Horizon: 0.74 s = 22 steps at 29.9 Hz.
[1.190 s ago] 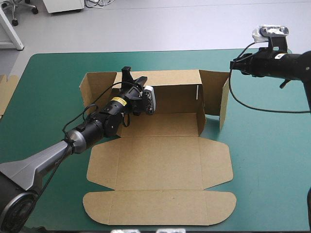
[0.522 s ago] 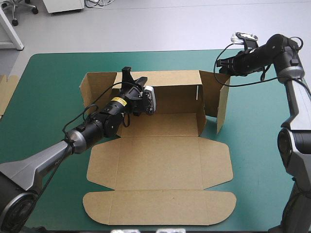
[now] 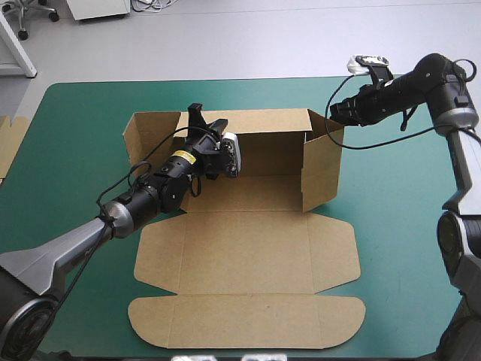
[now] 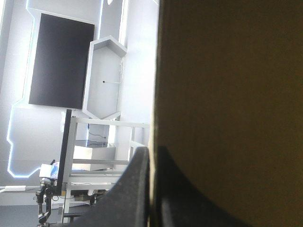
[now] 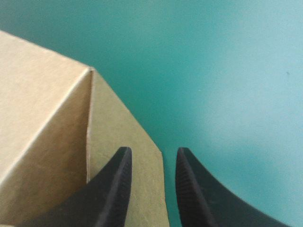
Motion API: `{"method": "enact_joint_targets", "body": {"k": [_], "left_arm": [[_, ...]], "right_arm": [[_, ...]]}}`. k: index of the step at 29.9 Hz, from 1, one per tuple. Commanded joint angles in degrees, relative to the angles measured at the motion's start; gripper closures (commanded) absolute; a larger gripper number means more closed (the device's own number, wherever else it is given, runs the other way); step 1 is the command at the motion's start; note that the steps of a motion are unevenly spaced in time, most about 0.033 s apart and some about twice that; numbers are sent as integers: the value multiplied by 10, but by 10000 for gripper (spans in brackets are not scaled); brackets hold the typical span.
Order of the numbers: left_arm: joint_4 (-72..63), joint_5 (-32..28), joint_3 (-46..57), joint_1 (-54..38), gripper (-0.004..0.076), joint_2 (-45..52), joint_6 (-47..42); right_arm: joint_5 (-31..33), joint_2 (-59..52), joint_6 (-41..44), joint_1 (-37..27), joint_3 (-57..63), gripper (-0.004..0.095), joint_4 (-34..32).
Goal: Fold the box
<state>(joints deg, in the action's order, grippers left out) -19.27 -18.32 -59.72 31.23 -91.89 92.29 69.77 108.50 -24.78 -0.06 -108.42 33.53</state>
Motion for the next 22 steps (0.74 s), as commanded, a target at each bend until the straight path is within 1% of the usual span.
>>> {"method": "enact_joint_targets", "body": {"k": [1,5,12,15,20,22], "left_arm": [[-21,-44,-15,4,734,23,-12],[-21,-44,-15,4,734,23,-11],[-21,-45,-15,4,734,23,-11],[-21,-44,-15,4,734,23,-11],[-21,-45,-15,4,734,23,-10],[-21,-45,-15,4,734,23,-10]], "right_arm": [[-54,-65,-68,2,58,616,78],[-113,-107,-147,2,166,620,144],[-176,-173,-283,2,300,627,205],[-172,-193,-342,2,340,626,234],[-132,-193,-417,2,365,608,268],[-124,-193,-416,2,371,577,267]]}}
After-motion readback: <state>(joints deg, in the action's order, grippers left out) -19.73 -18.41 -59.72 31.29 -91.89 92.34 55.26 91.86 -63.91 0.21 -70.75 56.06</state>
